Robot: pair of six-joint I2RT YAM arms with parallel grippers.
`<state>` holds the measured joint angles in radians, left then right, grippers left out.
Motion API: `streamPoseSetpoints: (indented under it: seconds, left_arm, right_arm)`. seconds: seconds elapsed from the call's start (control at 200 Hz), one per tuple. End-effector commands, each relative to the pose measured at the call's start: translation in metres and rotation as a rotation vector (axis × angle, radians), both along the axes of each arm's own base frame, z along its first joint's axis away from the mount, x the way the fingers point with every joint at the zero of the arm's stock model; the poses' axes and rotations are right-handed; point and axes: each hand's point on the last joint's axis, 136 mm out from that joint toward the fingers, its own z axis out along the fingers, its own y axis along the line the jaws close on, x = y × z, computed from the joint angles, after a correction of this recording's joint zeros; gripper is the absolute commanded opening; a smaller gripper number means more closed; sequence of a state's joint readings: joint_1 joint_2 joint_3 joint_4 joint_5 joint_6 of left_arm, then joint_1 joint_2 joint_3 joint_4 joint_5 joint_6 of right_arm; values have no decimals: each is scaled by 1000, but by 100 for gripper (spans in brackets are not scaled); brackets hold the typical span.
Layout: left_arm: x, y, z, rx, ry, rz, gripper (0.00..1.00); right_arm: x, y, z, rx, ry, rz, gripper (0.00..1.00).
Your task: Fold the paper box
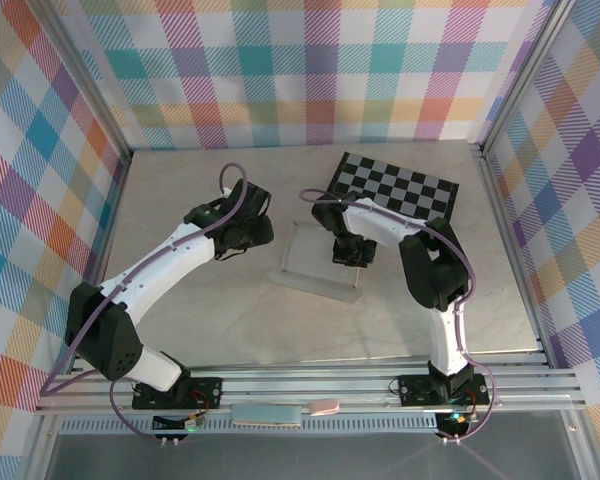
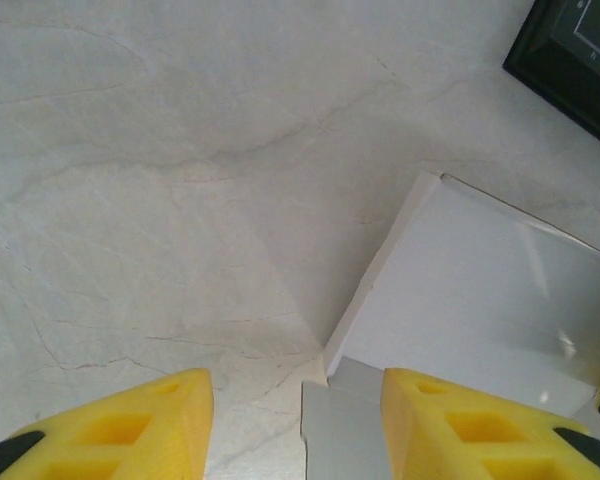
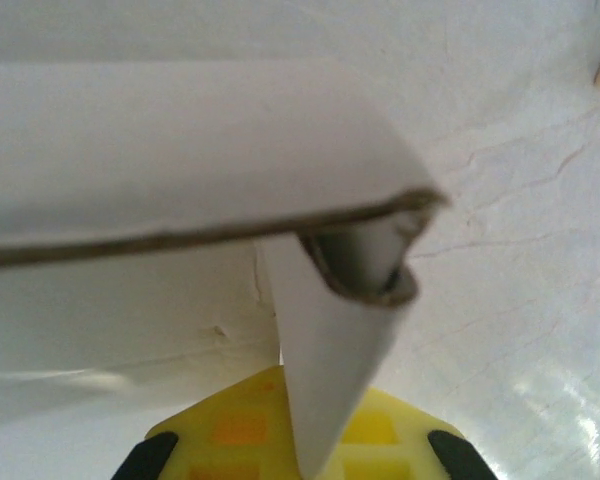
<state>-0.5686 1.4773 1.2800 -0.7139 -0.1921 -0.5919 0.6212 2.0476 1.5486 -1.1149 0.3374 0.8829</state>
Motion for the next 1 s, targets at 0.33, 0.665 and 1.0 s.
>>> streamPoseSetpoints:
  seconds: [0.33,0.665,1.0]
  left_arm:
    - [-8,6,44,-28,-37,-4,45]
    - [-11,6,56,-26,-49,-41,44]
    - [-21,-10,58,-81,3,-130,46]
  right_arm:
    - [-47,10,-35,117,275,-548,0]
    - [-69,28,-50,131,402,-823,0]
    - [-72,48,-47,221,412,-961,13]
